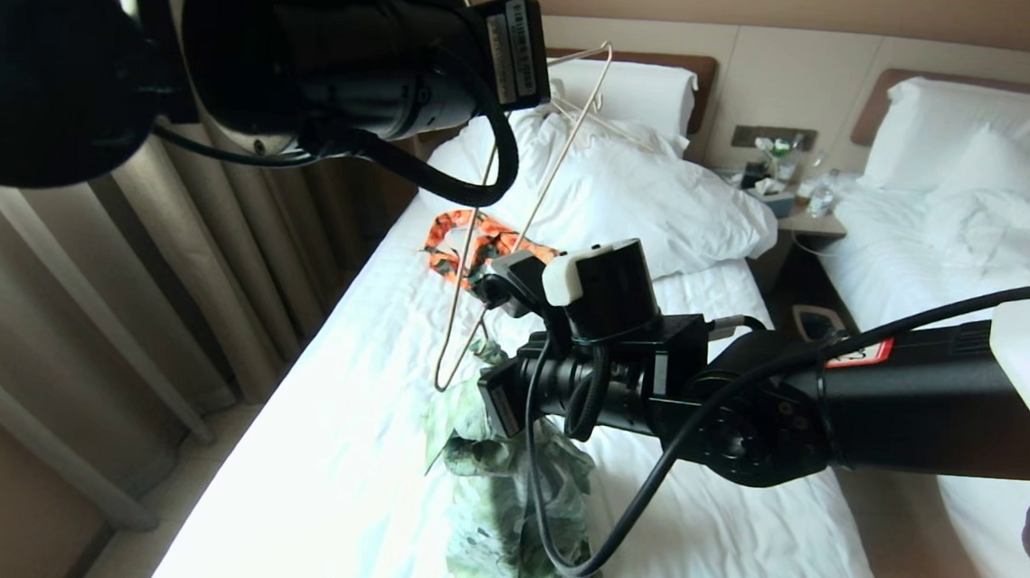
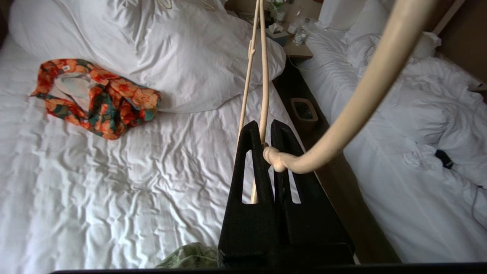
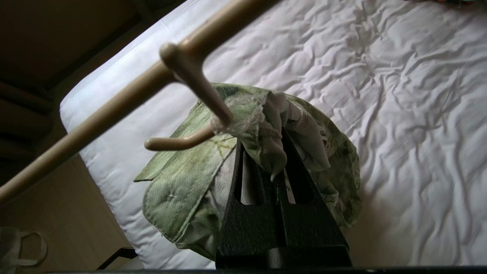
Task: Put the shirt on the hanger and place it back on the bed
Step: Take the clothes hanger out of the clothes
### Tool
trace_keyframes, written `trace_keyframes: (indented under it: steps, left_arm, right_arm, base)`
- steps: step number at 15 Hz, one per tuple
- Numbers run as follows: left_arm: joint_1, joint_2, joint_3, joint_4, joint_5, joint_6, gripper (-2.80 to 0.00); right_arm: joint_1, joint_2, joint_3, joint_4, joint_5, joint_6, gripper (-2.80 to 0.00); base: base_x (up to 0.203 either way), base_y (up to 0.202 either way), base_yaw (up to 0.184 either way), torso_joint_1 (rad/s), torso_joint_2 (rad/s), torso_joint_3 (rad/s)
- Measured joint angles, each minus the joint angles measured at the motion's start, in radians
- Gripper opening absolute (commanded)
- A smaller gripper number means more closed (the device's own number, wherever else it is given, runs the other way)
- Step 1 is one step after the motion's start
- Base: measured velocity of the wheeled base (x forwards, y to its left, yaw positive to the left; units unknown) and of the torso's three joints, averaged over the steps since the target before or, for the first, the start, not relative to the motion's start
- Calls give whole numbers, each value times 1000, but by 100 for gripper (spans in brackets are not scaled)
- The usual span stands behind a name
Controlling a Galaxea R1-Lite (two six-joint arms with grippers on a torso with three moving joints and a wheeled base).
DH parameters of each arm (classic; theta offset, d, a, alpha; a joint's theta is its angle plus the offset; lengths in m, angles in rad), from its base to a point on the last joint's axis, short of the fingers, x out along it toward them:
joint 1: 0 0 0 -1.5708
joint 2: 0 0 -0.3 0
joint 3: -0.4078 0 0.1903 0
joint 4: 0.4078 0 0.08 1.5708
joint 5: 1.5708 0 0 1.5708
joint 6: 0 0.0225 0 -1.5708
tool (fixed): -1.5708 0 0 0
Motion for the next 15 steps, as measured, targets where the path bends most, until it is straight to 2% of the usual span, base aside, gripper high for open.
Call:
trace_keyframes:
  steps: [4, 6, 9, 12, 15]
  left_arm:
    - [31, -16, 28, 0, -87, -79, -280]
    - [39, -17, 22, 0, -96, -114, -280]
    - [45, -11, -13, 31, -155, -172, -280]
    - [49, 4, -45, 37, -160, -206, -280]
    - [51, 17, -55, 35, -166, -245, -280]
  right_arm:
    - [-3, -34, 43, -86, 59, -1, -280]
    - [-9, -47, 80, -130, 89, -5, -280]
    - [-21, -64, 118, -139, 175, -27, -280]
    - [-29, -82, 143, -147, 232, -20, -280]
    - [-39, -113, 185, -154, 329, -6, -280]
  base:
    - [0, 0, 0, 0, 0, 0]
    - [0, 0, 0, 0, 0, 0]
    - [0, 0, 0, 0, 0, 0]
    - [0, 0, 0, 0, 0, 0]
    - [0, 0, 0, 0, 0, 0]
